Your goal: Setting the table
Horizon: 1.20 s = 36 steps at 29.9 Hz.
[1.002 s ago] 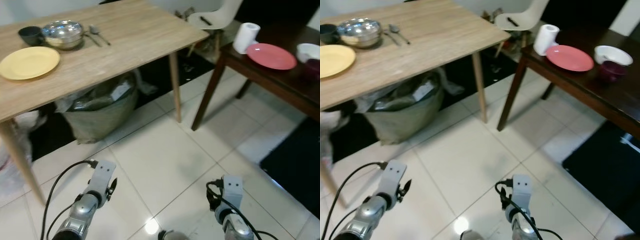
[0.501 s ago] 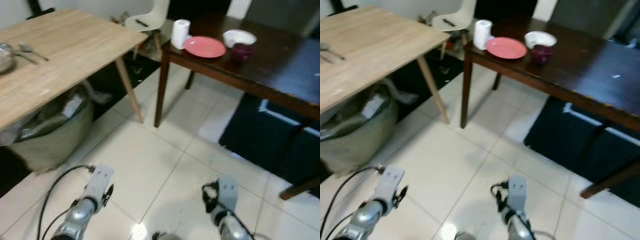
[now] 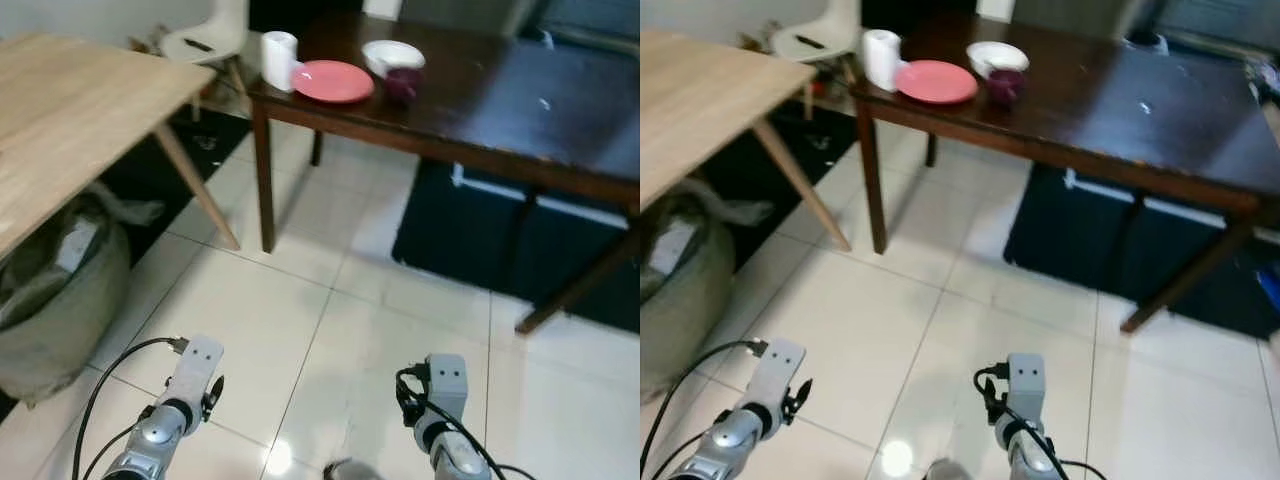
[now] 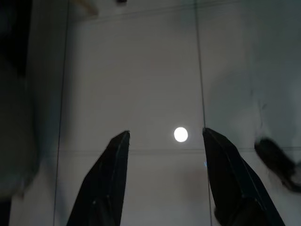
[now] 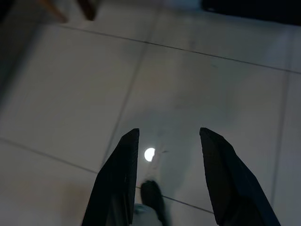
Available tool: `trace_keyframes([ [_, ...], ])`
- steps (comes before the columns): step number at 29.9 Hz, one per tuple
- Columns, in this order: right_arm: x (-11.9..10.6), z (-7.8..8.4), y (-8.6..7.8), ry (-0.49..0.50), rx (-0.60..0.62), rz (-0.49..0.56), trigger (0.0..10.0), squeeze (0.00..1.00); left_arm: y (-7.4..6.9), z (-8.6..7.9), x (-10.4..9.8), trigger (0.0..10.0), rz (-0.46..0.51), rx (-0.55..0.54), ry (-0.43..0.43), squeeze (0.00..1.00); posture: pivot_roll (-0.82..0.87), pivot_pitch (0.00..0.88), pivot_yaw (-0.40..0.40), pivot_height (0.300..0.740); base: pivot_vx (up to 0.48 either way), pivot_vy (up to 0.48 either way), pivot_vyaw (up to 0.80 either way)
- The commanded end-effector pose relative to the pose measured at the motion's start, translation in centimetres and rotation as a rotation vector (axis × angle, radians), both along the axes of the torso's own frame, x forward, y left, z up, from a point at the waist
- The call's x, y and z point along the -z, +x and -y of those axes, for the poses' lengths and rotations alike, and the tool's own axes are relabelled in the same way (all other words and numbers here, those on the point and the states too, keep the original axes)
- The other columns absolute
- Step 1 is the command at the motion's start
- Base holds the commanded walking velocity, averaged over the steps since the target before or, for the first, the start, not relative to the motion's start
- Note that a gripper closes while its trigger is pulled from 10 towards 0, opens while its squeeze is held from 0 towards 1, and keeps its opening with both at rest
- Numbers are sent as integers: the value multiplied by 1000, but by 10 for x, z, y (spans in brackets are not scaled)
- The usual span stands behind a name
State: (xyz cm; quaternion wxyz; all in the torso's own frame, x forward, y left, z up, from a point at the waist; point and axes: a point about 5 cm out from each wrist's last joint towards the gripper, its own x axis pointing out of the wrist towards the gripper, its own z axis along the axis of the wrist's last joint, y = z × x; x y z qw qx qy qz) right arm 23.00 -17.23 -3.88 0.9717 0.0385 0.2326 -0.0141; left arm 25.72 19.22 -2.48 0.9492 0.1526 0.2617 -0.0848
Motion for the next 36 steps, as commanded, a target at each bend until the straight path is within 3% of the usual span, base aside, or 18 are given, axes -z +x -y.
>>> trace_keyframes([
  [1,3,3,-4,-2,8,-13,10000,0,-4,1,4,10000,-18,5,6,0,-182,50,70,740,0,0,-775],
  [12,0,4,-1,-13,5,4,10000,0,-4,0,4,10000,-14,1,8,0,-183,56,67,740,0,0,-776],
  [16,-16,8,11,-4,9,103,10000,0,1,-2,-2,10000,32,-15,6,0,-183,56,67,740,0,0,-516],
  [19,-37,6,27,43,3,222,10000,0,5,-4,-7,10000,61,-32,22,0,-185,59,69,740,480,0,0],
  [22,-47,2,34,57,-10,266,10000,0,7,-3,-8,10000,63,-33,21,0,-191,59,69,740,480,0,0],
  [32,-60,-12,41,100,-48,320,10000,0,13,-5,-16,10000,129,-41,52,0,-185,59,69,740,480,0,0],
  [36,-55,-14,36,93,-87,289,10000,0,12,-6,-19,10000,168,-11,65,0,-189,58,70,740,480,0,0],
])
